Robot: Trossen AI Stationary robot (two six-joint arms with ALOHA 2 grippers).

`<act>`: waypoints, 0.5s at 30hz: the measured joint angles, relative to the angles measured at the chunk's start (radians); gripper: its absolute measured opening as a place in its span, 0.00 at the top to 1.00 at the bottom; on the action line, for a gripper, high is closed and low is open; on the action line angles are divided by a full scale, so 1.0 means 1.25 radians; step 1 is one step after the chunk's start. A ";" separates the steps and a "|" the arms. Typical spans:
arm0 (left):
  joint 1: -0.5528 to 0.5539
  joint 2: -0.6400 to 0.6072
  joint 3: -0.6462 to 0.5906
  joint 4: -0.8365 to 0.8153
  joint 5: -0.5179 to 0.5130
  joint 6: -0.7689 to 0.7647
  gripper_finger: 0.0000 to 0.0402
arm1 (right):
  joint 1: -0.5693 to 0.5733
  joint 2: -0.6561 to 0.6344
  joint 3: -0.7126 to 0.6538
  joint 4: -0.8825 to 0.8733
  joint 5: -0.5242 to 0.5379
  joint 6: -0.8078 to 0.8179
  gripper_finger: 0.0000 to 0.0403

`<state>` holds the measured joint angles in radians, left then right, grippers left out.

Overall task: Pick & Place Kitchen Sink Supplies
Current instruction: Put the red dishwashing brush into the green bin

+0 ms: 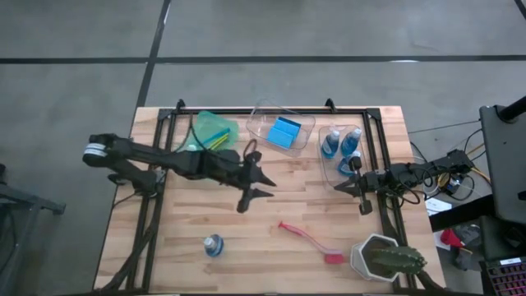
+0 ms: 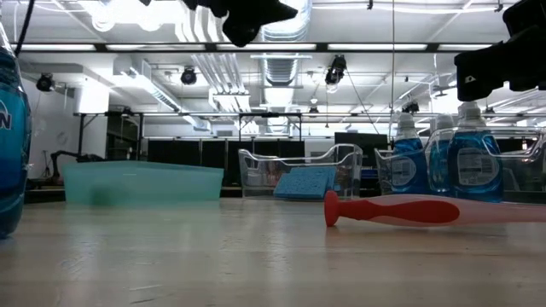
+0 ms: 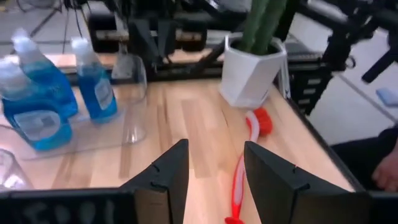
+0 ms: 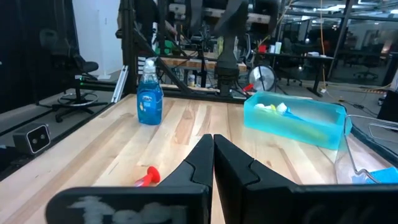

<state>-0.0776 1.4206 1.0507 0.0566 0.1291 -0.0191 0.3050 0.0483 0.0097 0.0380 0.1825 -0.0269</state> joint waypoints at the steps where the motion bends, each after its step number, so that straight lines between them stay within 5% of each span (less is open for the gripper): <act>1: -0.003 0.016 0.004 0.000 -0.006 0.000 0.63 | 0.000 0.000 0.000 0.000 0.000 0.000 0.98; 15: -0.060 0.268 0.147 -0.006 -0.022 0.064 0.63 | 0.000 0.000 0.000 0.000 0.000 0.000 0.98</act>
<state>-0.1521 1.7550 1.2346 0.0488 0.1012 0.0610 0.3050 0.0483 0.0097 0.0380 0.1825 -0.0269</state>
